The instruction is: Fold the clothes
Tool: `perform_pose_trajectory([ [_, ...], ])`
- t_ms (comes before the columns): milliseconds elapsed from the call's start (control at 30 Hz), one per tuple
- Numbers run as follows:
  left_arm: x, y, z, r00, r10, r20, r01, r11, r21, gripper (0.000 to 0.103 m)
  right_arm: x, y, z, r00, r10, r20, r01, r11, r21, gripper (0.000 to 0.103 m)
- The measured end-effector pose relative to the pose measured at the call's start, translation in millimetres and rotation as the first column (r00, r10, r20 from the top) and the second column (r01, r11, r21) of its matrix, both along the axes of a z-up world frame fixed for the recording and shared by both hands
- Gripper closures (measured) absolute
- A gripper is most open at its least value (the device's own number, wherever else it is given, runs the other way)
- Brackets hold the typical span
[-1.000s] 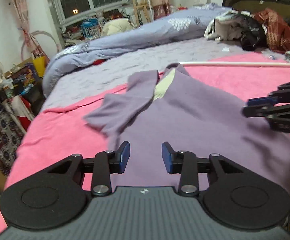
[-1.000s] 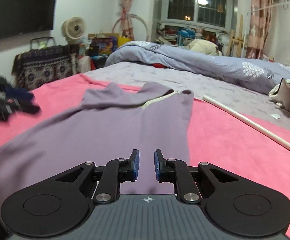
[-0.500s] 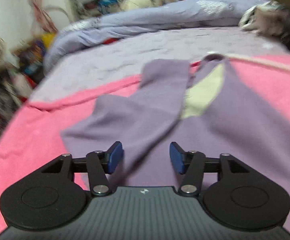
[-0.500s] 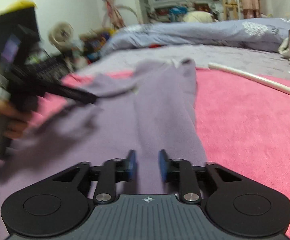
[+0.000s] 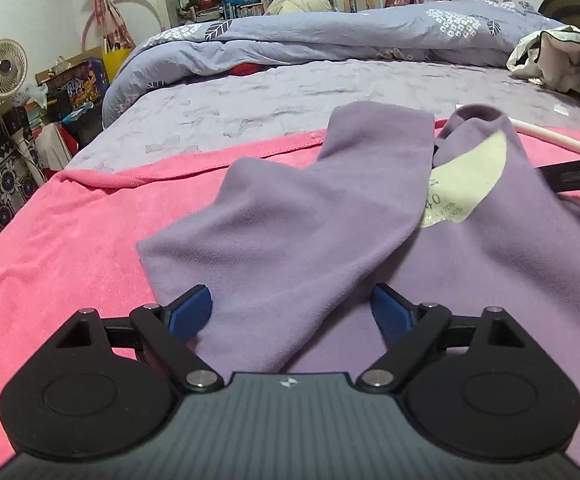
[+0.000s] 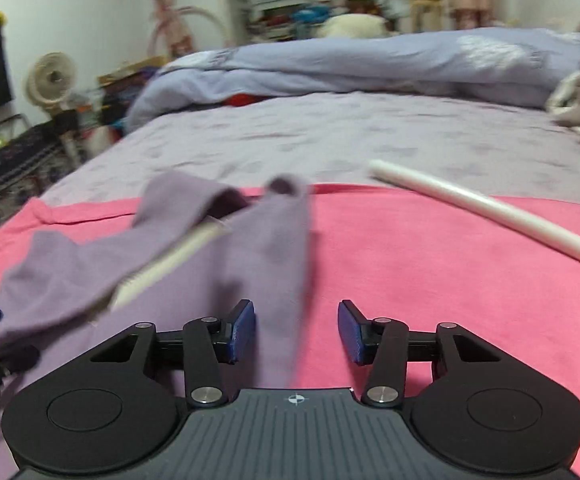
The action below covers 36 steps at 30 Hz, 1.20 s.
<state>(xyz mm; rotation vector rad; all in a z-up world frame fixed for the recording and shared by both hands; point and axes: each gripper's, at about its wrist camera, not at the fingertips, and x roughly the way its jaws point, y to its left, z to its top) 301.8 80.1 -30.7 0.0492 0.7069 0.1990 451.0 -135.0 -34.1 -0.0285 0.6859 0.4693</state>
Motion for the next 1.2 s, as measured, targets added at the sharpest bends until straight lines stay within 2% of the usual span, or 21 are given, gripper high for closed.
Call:
perform_pose_trajectory([
  [33, 1, 1, 0, 1.0, 0.001, 0.001, -0.001, 1.0, -0.004, 0.013, 4, 10, -2, 1.0, 0.0, 0.0, 0.0, 1.0, -0.011, 0.07],
  [100, 0, 2, 0, 1.0, 0.003, 0.005, -0.002, 1.0, -0.01, 0.013, 5, 19, 2, 1.0, -0.027, 0.003, 0.027, 0.999, -0.026, 0.092],
  [200, -2, 3, 3, 1.0, 0.007, 0.013, -0.007, 1.0, -0.021, 0.018, -2, 21, 18, 0.998, -0.064, 0.027, 0.064, 0.998, -0.011, 0.095],
  [300, -3, 3, 3, 1.0, 0.012, 0.017, -0.012, 1.0, -0.023, 0.018, -12, 2, 33, 0.99, -0.121, 0.077, 0.12, 0.992, 0.025, 0.096],
  [533, -2, 3, 2, 1.0, 0.014, 0.014, -0.014, 1.0, -0.02, 0.017, -27, -46, 53, 0.942, -0.292, 0.167, 0.293, 0.956, 0.018, 0.097],
  [600, -2, 4, 2, 1.0, 0.015, 0.014, -0.015, 1.0, -0.021, 0.017, -32, -61, 59, 0.918, -0.342, 0.2, 0.347, 0.938, 0.011, 0.097],
  [667, -3, 4, 2, 1.0, 0.016, 0.013, -0.016, 1.0, -0.022, 0.017, -42, -80, 62, 0.879, -0.402, 0.257, 0.42, 0.907, -0.018, 0.097],
  [867, -2, 3, 2, 1.0, 0.017, 0.011, -0.017, 1.0, -0.015, 0.016, -71, -158, 67, 0.752, -0.569, 0.333, 0.608, 0.794, -0.017, 0.097],
  [933, -1, 3, 2, 1.0, 0.017, 0.011, -0.016, 1.0, -0.013, 0.016, -81, -182, 61, 0.733, -0.598, 0.324, 0.642, 0.765, -0.04, 0.097],
  [1000, -1, 3, 2, 1.0, 0.017, 0.01, -0.017, 1.0, -0.012, 0.016, -91, -202, 49, 0.727, -0.62, 0.296, 0.663, 0.746, -0.064, 0.097],
  [1100, -1, 3, 2, 1.0, 0.018, 0.009, -0.018, 1.0, -0.011, 0.016, -100, -211, 20, 0.752, -0.621, 0.221, 0.656, 0.736, -0.166, 0.097],
  [1167, -1, 4, 1, 1.0, 0.019, 0.009, -0.018, 1.0, -0.012, 0.015, -102, -214, -5, 0.778, -0.618, 0.117, 0.624, 0.737, -0.259, 0.096],
  [1200, 0, 4, 1, 1.0, 0.019, 0.008, -0.019, 1.0, -0.011, 0.015, -105, -217, -10, 0.773, -0.627, 0.092, 0.625, 0.73, -0.278, 0.095],
])
